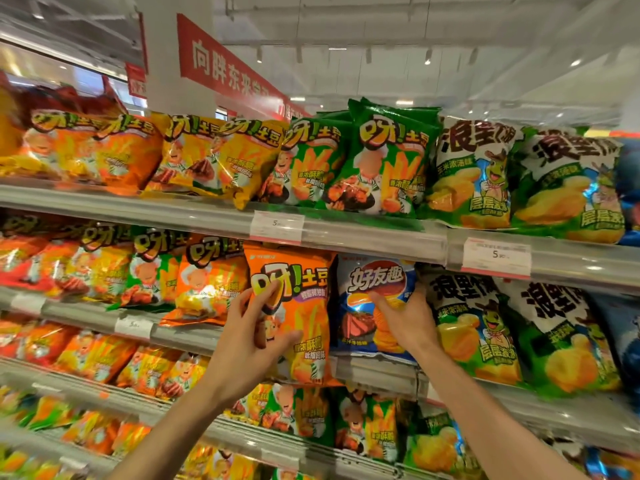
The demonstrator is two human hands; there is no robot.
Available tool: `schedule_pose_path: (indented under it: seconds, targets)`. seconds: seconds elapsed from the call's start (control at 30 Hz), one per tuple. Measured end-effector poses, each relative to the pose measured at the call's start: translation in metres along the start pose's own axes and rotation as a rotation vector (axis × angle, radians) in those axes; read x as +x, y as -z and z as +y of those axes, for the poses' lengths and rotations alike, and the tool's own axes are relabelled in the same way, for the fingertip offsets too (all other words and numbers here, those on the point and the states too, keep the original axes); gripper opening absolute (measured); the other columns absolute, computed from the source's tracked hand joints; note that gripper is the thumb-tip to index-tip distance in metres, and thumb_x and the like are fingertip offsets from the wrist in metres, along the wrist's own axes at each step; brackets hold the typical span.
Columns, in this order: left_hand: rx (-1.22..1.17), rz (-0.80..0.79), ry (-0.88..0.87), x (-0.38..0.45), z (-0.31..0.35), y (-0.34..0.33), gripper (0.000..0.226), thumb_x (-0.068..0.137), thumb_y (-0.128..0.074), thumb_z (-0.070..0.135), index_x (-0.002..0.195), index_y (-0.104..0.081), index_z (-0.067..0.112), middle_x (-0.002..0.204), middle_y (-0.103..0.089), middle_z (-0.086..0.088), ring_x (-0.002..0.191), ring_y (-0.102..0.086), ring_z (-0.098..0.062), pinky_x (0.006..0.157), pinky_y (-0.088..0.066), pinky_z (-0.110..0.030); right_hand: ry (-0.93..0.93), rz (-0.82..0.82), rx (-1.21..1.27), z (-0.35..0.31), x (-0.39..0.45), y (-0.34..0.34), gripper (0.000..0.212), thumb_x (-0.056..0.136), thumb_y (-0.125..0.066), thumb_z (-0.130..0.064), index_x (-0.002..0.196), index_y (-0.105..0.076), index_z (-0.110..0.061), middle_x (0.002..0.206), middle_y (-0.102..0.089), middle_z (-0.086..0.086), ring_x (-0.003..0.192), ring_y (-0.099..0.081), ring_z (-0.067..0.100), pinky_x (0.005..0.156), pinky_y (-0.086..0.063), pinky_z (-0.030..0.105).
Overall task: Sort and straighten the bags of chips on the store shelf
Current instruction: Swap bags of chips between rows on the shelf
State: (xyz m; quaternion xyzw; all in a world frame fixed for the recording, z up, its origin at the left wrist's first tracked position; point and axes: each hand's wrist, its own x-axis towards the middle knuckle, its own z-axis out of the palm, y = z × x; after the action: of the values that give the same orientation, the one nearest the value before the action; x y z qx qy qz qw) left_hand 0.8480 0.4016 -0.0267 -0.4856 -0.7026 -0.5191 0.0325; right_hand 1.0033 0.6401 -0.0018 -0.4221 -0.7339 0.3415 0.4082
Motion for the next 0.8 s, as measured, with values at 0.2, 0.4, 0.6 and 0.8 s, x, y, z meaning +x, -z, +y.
schedule_pose_path:
  seconds: [0.2, 0.4, 0.6, 0.8]
  targets:
    - [0.023, 0.011, 0.009, 0.004, -0.001, -0.002, 0.081, 0.069, -0.063, 0.078, 0.140, -0.025, 0.068, 0.142, -0.028, 0.011, 0.122, -0.046, -0.036, 0.099, -0.050, -0.045, 0.013, 0.023, 0.009, -0.009, 0.012, 0.024, 0.086, 0.078, -0.068, -0.066, 0.136, -0.041, -0.009, 0.110, -0.064, 0.013, 0.102, -0.061, 0.033, 0.087, -0.051, 0.039]
    - [0.034, -0.012, -0.005, 0.020, 0.008, -0.019, 0.078, 0.077, -0.068, 0.068, 0.141, -0.023, 0.066, 0.147, -0.023, 0.014, 0.131, -0.042, -0.024, 0.105, -0.045, -0.044, 0.034, -0.012, 0.009, 0.000, 0.009, 0.070, 0.075, 0.071, -0.071, -0.070, 0.121, -0.056, -0.017, 0.105, -0.067, 0.002, 0.098, -0.061, 0.024, 0.087, -0.050, 0.038]
    - [0.074, -0.073, -0.072, 0.041, 0.029, -0.066, 0.080, 0.083, -0.067, 0.060, 0.147, -0.020, 0.059, 0.148, -0.022, 0.008, 0.103, -0.045, 0.002, 0.096, -0.040, -0.029, 0.064, 0.002, 0.012, 0.025, -0.019, 0.128, 0.067, 0.079, -0.074, -0.053, 0.132, -0.050, -0.020, 0.113, -0.061, -0.008, 0.110, -0.057, 0.019, 0.088, -0.041, 0.032]
    - [0.093, -0.083, -0.070, 0.068, 0.042, -0.107, 0.078, 0.084, -0.066, 0.058, 0.149, -0.025, 0.045, 0.132, -0.029, 0.007, 0.100, -0.050, -0.016, 0.090, -0.047, -0.029, 0.021, 0.046, 0.025, 0.051, -0.036, 0.161, 0.097, 0.080, -0.072, -0.054, 0.155, -0.022, -0.017, 0.149, -0.046, 0.002, 0.137, -0.041, 0.024, 0.104, -0.036, 0.032]
